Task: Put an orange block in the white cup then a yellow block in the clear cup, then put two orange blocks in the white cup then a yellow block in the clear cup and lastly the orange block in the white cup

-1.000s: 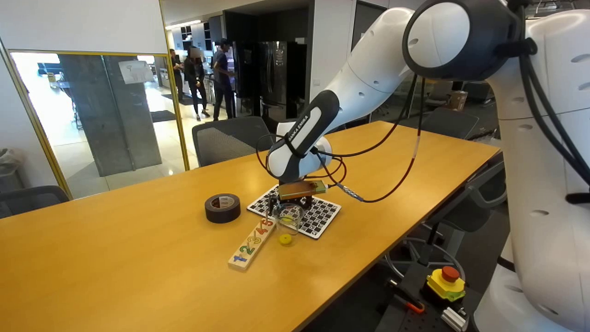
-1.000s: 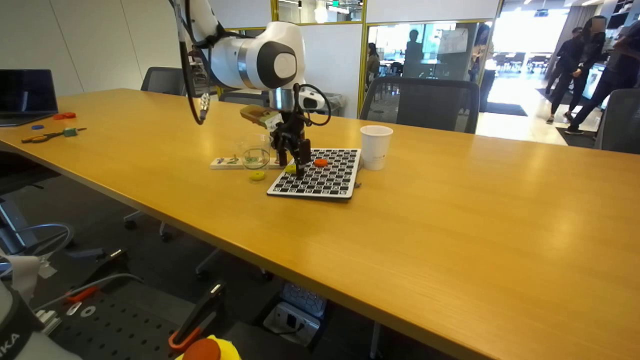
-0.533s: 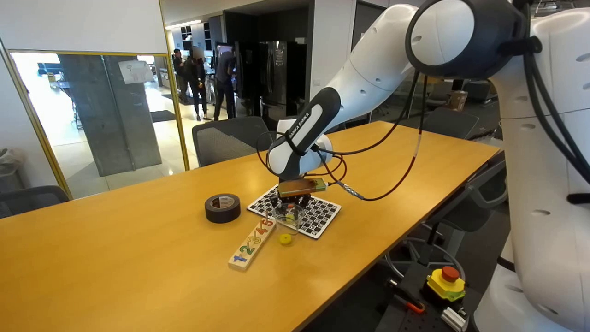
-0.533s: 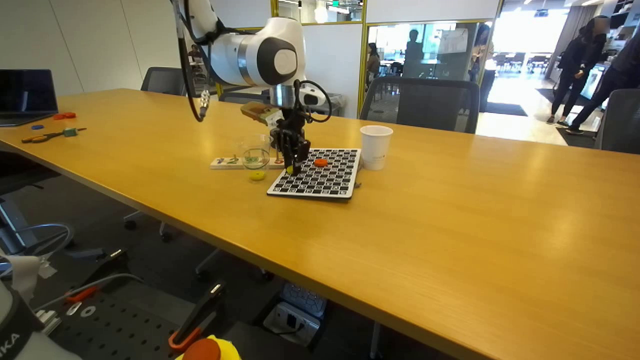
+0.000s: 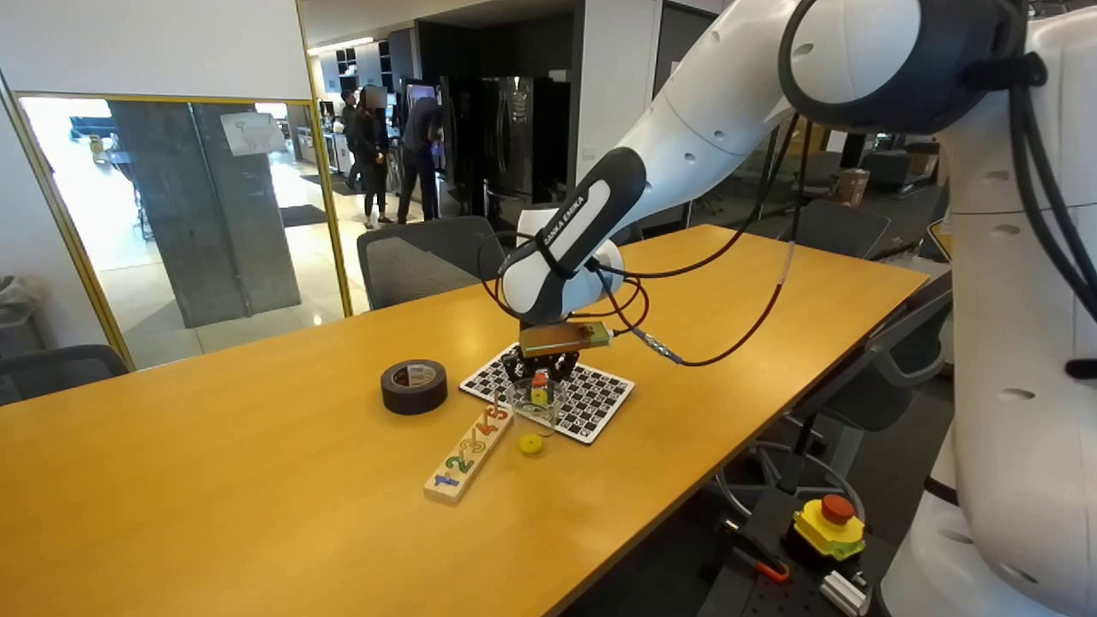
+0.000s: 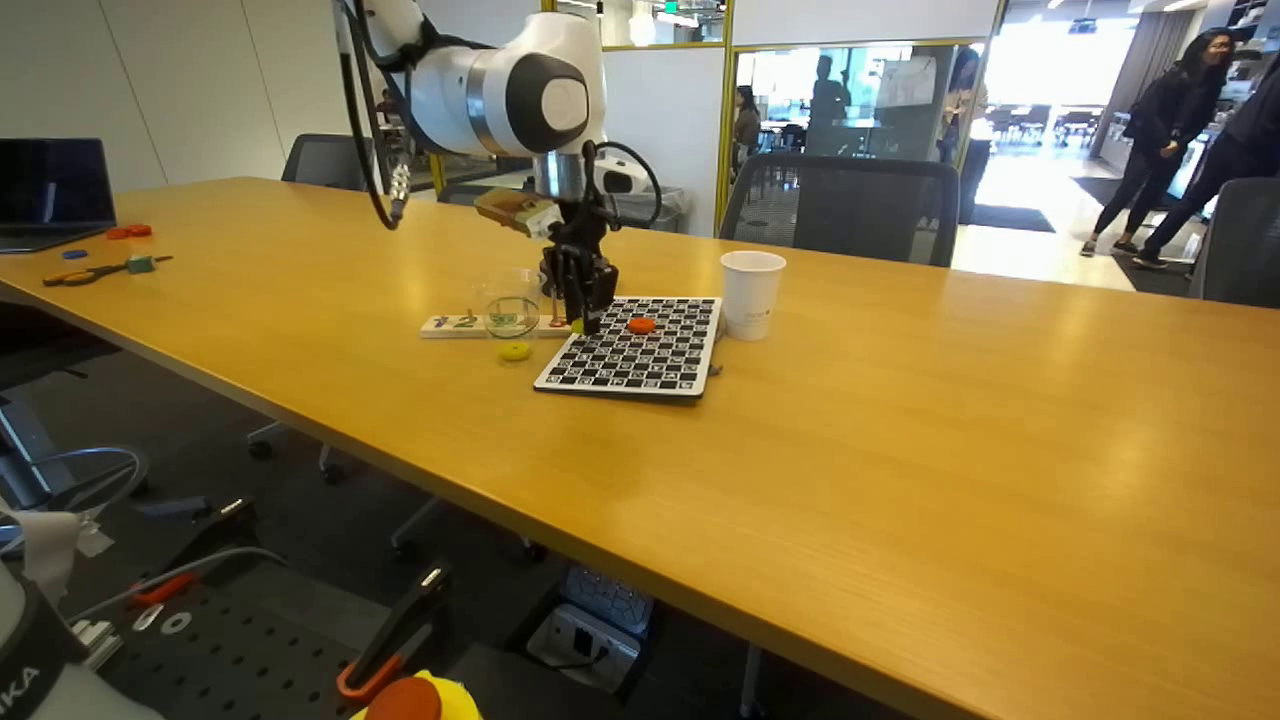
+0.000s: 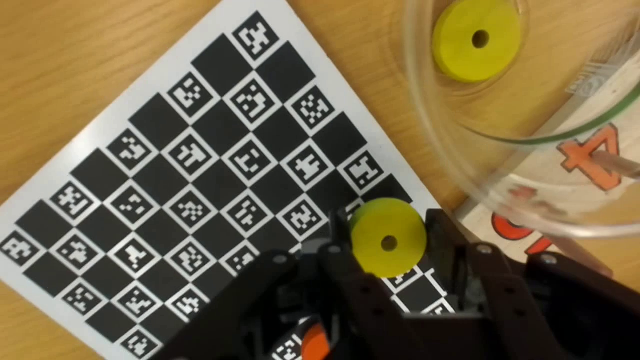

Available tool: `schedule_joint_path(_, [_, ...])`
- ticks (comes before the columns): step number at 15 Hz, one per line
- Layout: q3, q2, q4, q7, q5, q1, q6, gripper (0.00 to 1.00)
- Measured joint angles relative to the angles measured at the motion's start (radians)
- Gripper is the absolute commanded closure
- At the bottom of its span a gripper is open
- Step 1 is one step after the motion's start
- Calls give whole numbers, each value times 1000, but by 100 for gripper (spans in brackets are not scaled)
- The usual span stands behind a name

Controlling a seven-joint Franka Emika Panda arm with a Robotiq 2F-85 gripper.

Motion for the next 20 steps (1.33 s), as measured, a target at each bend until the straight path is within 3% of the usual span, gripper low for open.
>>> schedule_joint_path(6, [5,-230,-124,59,-109,18,-31,79])
schedule_joint_path(10, [49,-350,-188,123,-163,19,-57,79])
schedule_joint_path(15, [111,-393,-212,131,-158,19,-74,79])
schedule_joint_path(20, [126,-383,-212,115,-116,19,-111,79])
